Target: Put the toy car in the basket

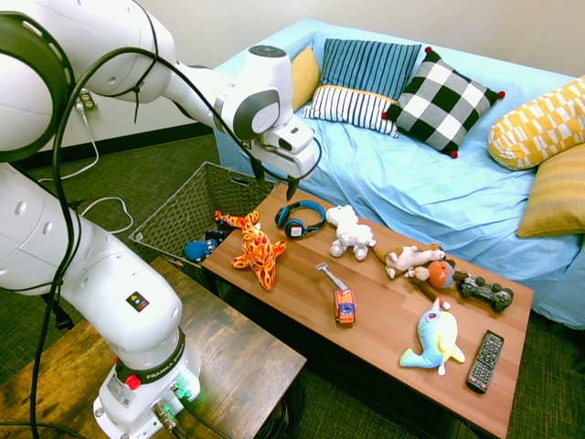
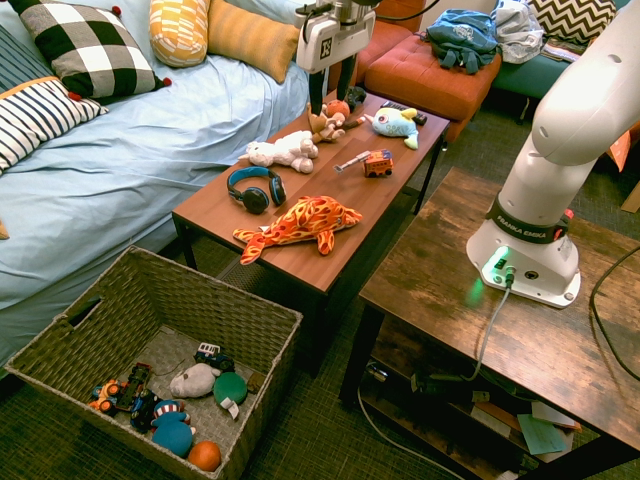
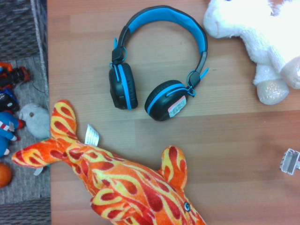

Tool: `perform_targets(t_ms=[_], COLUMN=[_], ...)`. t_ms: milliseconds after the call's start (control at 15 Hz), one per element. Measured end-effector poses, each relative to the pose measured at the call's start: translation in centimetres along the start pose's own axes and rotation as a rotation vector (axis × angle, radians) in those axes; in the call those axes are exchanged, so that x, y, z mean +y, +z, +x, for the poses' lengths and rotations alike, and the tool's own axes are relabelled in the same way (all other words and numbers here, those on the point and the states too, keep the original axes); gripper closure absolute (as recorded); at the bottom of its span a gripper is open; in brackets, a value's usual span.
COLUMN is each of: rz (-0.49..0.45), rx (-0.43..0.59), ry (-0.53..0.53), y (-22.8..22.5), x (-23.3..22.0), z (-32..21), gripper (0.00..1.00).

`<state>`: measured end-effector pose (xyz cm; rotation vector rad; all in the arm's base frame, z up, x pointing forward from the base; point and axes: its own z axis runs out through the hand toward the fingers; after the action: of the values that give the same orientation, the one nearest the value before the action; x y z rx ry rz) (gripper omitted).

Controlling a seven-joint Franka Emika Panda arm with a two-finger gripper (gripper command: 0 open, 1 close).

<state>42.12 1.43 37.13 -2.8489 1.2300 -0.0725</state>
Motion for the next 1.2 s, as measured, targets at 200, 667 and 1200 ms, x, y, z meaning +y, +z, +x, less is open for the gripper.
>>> perform_targets(t_ms=[200, 667, 1200], rz=[-0.016, -0.184, -0.378], rx=[0.006, -0.027, -0.159], ry=[-0.012, -0.089, -0.256], y=[0.4, 7.2, 18.2], x=[-0.1, 4.5, 10.5], z=[0.4, 7.6, 17.5], gripper=[0.00, 0.00, 0.00])
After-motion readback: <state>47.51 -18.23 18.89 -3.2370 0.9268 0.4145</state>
